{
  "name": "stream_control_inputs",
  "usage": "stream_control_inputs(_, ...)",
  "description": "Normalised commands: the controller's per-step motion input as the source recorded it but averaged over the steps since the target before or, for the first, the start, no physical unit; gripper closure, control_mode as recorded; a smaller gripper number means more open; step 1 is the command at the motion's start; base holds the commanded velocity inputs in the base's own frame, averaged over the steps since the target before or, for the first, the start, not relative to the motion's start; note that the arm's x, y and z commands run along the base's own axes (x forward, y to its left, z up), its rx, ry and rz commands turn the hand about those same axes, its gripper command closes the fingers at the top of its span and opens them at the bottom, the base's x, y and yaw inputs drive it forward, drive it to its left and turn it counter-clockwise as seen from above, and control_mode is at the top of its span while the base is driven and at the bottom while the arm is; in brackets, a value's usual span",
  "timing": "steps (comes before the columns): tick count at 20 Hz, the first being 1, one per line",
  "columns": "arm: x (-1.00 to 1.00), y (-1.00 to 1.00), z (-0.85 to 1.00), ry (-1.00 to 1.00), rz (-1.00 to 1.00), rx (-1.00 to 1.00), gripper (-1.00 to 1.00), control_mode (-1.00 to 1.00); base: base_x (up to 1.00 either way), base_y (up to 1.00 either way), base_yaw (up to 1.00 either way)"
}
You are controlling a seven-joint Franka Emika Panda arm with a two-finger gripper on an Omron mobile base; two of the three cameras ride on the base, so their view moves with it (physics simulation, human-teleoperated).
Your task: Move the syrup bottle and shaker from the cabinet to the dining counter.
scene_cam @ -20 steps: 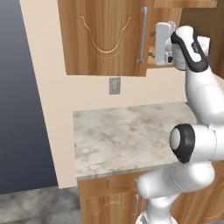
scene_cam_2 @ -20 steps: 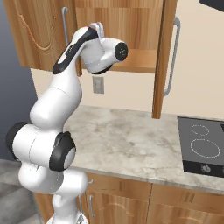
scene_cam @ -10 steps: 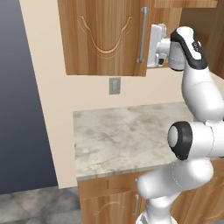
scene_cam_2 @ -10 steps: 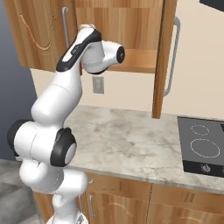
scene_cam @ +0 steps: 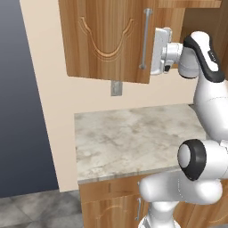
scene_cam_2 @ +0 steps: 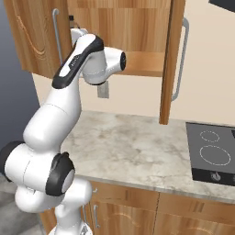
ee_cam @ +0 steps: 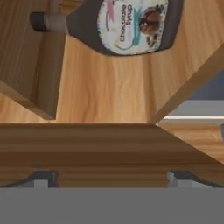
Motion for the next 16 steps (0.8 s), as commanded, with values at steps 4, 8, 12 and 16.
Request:
stream_control_inputs(4, -1.0, 0.94, 0.03, -0.03, 0.2, 0.0, -1.0, -1.0, 0.0, 0.0, 0.0)
stream_control_inputs(8, -1.0, 1.0, 0.03, -0.07, 0.16, -0.01, -1.0, -1.0, 0.0, 0.0, 0.0)
stream_control_inputs(12, -0.99, 1.0, 0.01, -0.05, 0.12, -0.1, -1.0, -1.0, 0.0, 0.0, 0.0)
stream_control_inputs(16, -0.76, 1.0, 0.0, -0.07, 0.04, -0.14, -1.0, -1.0, 0.0, 0.0, 0.0)
